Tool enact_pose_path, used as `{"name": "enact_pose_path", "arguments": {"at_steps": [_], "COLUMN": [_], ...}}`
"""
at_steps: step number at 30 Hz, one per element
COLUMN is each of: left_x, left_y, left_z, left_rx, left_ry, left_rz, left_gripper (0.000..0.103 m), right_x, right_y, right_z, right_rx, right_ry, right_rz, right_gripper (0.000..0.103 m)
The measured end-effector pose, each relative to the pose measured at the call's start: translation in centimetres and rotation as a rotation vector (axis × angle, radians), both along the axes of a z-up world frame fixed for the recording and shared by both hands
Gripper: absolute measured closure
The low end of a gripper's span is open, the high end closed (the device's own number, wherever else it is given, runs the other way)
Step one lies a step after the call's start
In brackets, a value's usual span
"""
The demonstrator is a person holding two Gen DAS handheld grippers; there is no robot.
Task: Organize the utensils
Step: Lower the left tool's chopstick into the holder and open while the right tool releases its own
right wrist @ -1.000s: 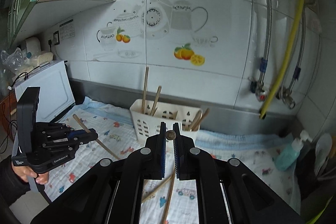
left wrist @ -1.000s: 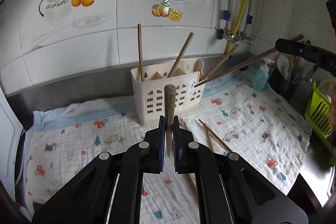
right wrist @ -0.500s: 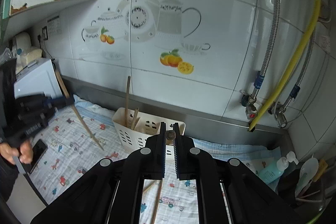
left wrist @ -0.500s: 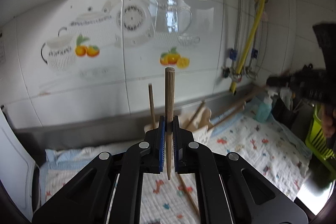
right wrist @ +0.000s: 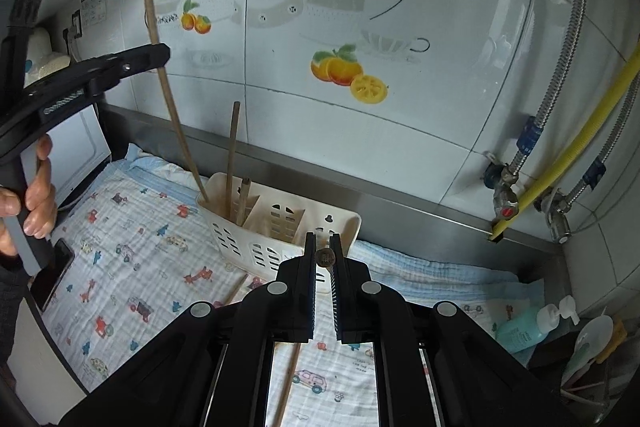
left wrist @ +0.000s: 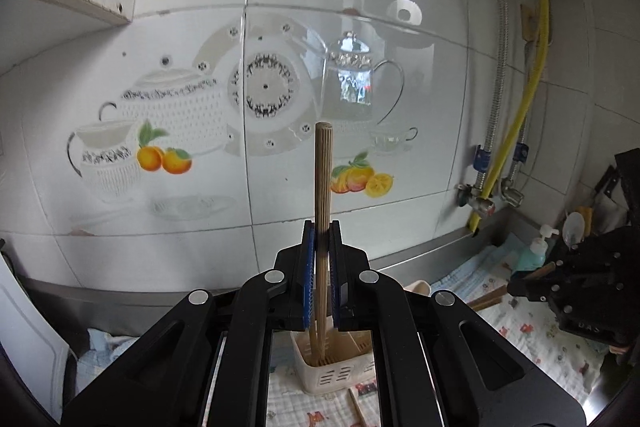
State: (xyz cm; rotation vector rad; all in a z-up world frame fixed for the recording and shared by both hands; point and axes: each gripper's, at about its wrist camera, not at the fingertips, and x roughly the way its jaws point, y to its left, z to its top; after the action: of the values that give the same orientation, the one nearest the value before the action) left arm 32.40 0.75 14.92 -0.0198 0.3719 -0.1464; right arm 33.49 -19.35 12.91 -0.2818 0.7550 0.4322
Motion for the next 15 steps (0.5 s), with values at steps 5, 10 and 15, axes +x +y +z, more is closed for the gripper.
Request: {"name": "enact_pose_path", "arguments": {"at_steps": [5,10,15], "left_x": [1.5,2.6,2.6], "left_y": [0.1,0.6,0.9], "left_z": [-2.0,-3.6,-4.2], "left_rx": [-0.007,-0.026,-0.026], "left_ry": [0.056,0.116,0.129], "left_rz": [0.015,0.019,0.018], "left_gripper": [0.097,0.097,0.095], "right_x": [0.4,0.8,0.9], "right_y": [0.3,0.4,0.3], "right_z": [-1.0,-1.6,-1.7], "right_rx": [-0.002,0.011,0.023], "right_ry": [0.016,0.027,0.019], "right_rz": [0.007,0.006,-0.006], "right_gripper": [0.096,0.096,0.096]}}
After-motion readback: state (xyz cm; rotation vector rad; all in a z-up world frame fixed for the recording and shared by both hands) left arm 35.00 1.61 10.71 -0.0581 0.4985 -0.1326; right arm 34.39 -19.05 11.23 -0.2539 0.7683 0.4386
